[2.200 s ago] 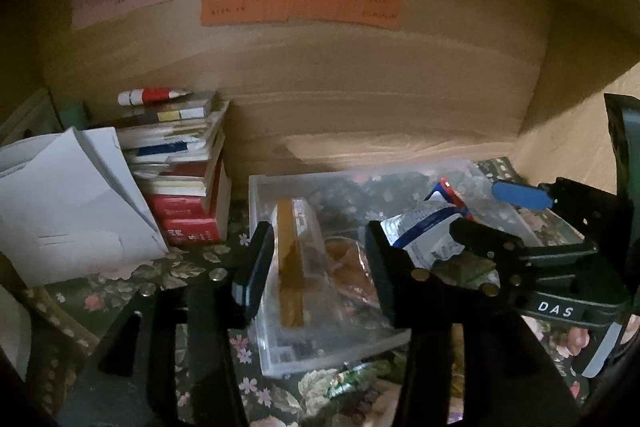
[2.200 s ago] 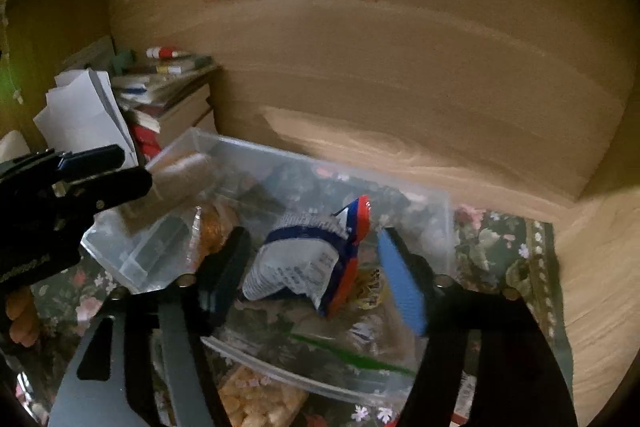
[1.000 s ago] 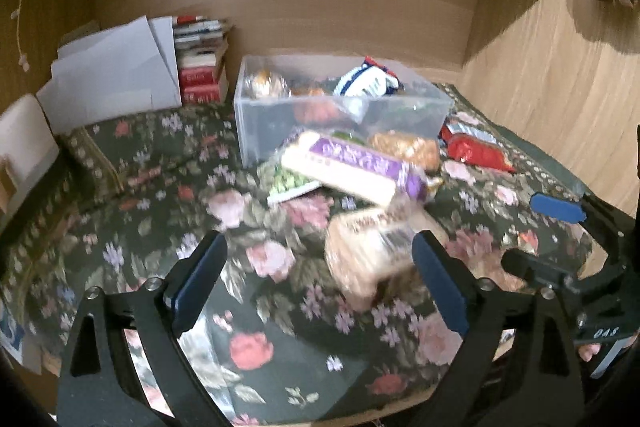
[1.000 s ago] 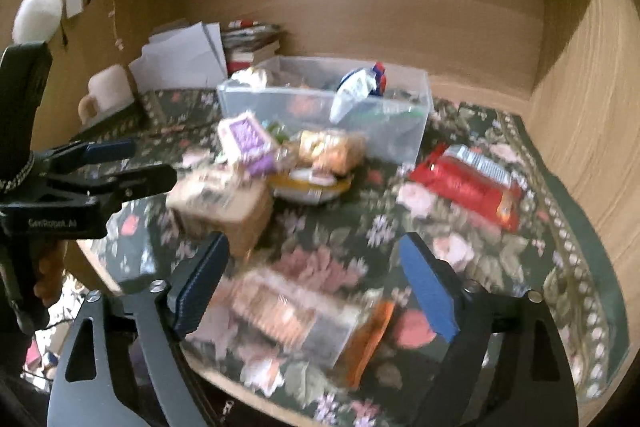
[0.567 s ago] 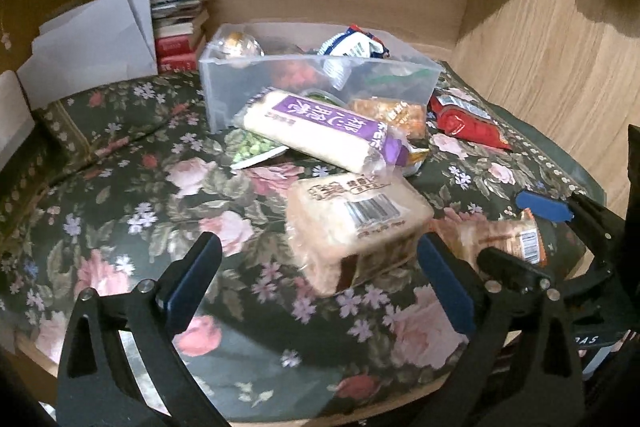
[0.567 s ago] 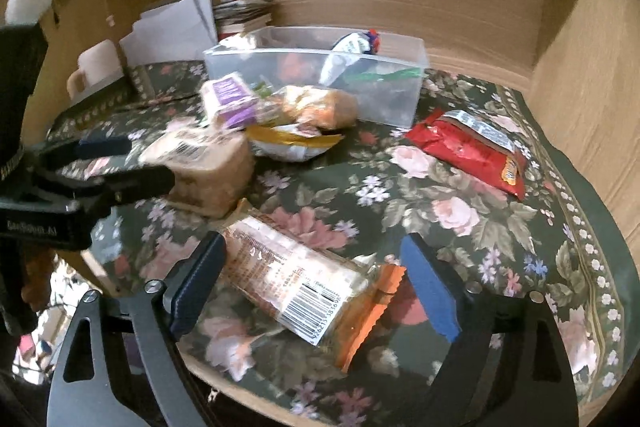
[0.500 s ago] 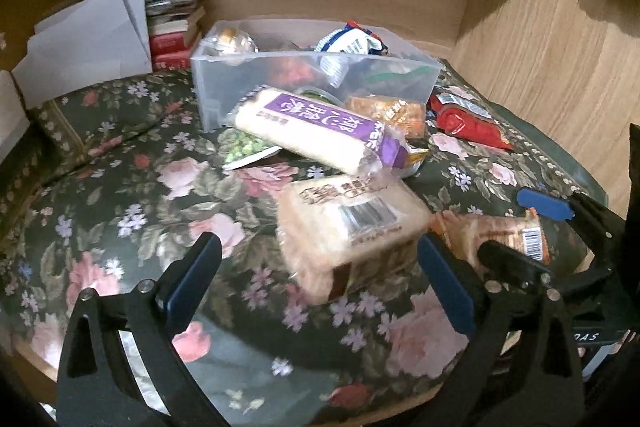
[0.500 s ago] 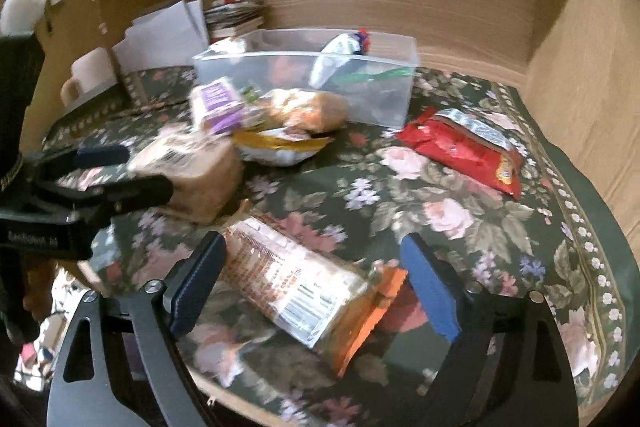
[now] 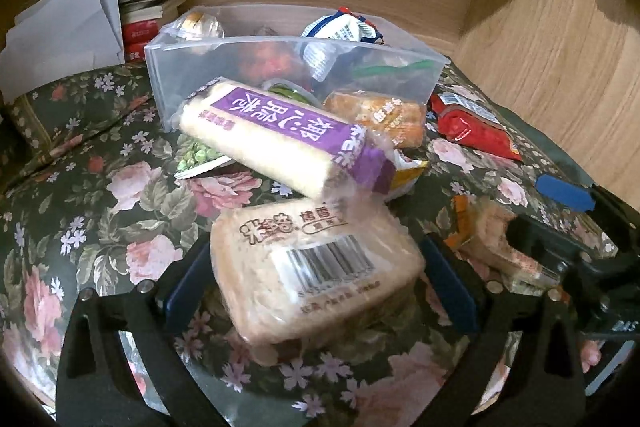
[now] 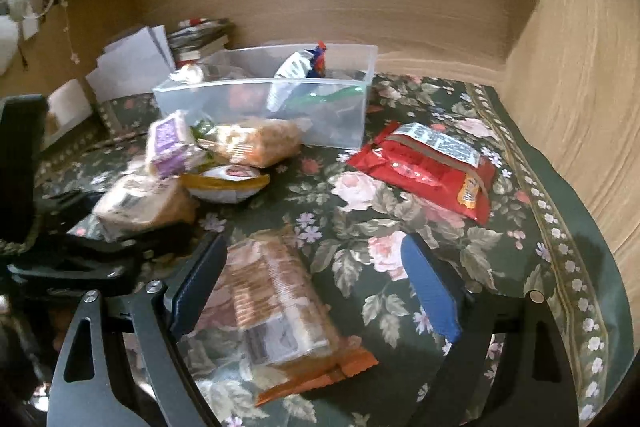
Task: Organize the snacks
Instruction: 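Grasp the square bread pack with the left tool while the right tool grasps the barcoded biscuit pack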
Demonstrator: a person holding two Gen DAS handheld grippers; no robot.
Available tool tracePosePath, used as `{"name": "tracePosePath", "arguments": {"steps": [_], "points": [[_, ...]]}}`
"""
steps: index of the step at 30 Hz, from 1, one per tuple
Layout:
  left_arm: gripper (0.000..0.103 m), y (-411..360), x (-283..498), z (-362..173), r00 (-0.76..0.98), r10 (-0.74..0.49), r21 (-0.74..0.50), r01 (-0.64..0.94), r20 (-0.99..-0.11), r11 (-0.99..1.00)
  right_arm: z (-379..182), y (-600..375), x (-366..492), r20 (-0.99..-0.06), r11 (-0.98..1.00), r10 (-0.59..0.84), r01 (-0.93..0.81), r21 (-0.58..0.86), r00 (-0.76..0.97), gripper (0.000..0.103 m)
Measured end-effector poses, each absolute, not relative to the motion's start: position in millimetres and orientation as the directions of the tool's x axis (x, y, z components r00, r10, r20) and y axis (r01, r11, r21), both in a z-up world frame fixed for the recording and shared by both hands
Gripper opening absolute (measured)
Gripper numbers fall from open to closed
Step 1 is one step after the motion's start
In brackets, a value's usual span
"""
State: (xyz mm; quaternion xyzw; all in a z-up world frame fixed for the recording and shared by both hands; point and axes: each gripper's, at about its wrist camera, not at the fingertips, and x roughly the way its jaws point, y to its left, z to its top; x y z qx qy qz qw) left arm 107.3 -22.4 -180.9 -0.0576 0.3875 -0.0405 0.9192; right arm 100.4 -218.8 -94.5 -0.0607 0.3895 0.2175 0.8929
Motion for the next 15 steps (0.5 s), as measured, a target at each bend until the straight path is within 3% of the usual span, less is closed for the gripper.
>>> {"name": "tracePosePath", "arguments": {"steps": [5, 10, 11, 15], "points": [[0.087, -12, 98, -178, 0.707, -0.139, -0.143, 0.053, -0.694, 0.988, -107, -209, 99, -0.75, 0.879, 0.352, -0.474, 0.059, 0.56, 0.086], [0.086, 3, 84, -174, 0.717, -0.122, -0.128, 0.046, -0.686, 0.991, -117, -204, 98, -0.763, 0.883, 0.308, -0.47, 0.006, 0.568, 0.052], [0.086, 6, 82, -172, 0.718, -0.119, -0.128, 0.041, -0.685, 0.991, -116, -204, 98, -0.765, 0.881, 0.318, -0.473, 0.019, 0.56, 0.036], [0.086, 16, 76, -165, 0.729, -0.119, -0.146, 0.025, -0.675, 0.989, -114, -206, 101, -0.758, 0.888, 0.325, -0.458, 0.038, 0.566, 0.033]]}}
